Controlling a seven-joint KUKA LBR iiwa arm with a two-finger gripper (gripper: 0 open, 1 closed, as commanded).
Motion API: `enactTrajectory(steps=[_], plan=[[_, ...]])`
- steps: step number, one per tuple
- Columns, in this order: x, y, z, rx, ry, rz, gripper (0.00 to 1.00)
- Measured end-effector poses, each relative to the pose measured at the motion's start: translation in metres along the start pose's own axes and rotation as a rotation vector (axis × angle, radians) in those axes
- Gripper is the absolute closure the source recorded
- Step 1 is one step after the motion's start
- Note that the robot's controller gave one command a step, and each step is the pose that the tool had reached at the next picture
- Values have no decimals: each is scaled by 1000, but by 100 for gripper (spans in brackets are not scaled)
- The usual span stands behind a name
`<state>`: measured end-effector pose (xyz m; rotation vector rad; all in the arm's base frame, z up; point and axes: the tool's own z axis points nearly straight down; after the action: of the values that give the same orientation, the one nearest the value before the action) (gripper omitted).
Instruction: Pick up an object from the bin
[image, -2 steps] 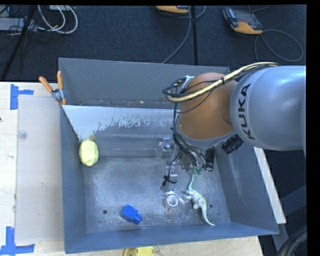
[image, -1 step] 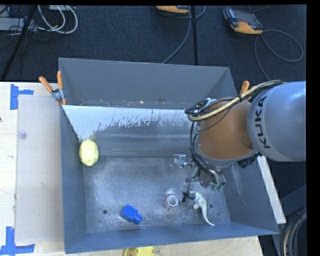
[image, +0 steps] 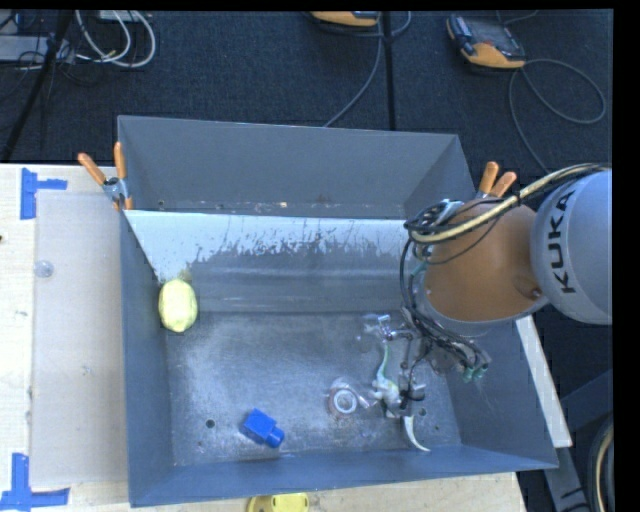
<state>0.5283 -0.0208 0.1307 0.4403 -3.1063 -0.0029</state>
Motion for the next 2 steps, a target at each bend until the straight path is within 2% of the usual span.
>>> enactTrajectory(steps=[1,2], plan=[[-7,24,1,0,-1,213,0],[-18,27,54,0,-1,202,0]])
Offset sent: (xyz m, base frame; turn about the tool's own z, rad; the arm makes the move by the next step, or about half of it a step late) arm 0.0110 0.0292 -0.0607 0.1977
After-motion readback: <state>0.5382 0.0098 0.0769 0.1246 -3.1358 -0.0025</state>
